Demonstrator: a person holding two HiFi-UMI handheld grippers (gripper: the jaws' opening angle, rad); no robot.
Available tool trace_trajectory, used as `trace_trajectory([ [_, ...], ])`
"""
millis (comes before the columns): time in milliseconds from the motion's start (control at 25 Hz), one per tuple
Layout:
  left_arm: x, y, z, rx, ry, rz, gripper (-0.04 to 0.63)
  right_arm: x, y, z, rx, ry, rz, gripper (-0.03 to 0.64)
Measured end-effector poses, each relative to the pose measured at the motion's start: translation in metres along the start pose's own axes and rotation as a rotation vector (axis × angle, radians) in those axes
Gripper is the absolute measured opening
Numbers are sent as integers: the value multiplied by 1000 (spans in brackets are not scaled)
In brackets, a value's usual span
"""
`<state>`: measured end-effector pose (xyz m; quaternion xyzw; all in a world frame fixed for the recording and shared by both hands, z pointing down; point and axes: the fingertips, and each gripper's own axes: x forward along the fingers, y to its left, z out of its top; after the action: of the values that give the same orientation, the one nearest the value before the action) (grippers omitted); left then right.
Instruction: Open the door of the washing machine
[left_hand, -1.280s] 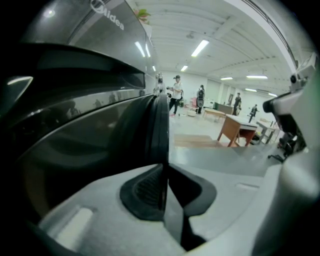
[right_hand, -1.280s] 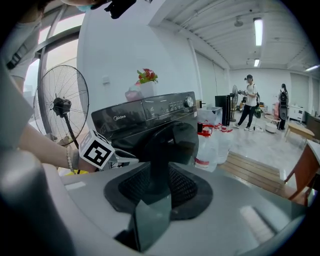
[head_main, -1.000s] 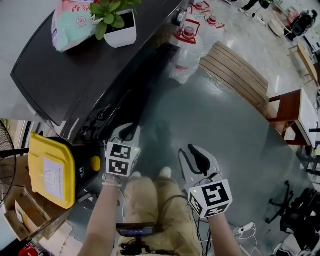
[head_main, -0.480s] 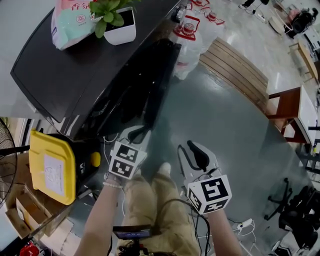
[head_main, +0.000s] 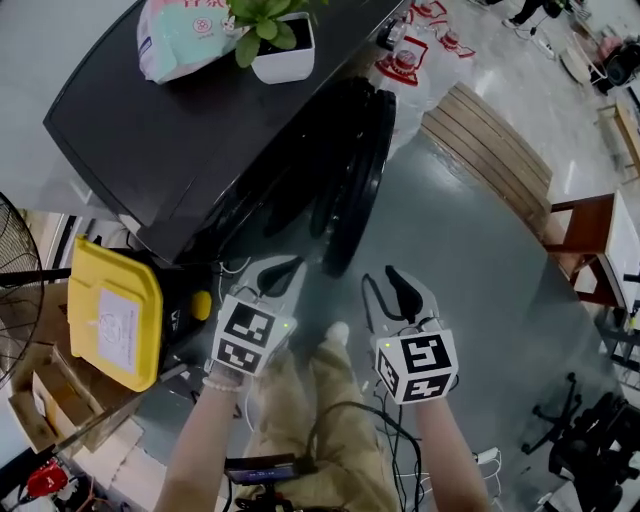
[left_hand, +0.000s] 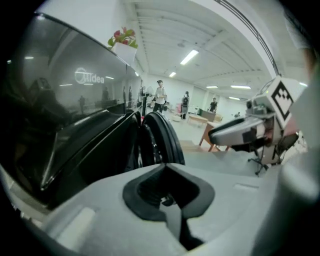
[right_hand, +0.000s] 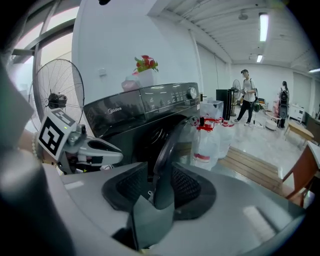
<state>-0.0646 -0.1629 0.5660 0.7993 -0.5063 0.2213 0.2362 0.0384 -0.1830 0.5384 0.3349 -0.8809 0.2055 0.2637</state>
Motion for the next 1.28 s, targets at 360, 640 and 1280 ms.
trace_trajectory([
  [360, -39, -9, 15, -23, -42, 27, -7, 34, -17, -8, -62, 69, -45, 133],
  [640, -64, -11, 27, -14, -74, 57, -6, 60, -35, -22, 32, 120, -86, 133],
  [1280, -88, -20, 43, -29, -104, 84, -7, 73, -35, -37, 47, 152, -90, 124],
])
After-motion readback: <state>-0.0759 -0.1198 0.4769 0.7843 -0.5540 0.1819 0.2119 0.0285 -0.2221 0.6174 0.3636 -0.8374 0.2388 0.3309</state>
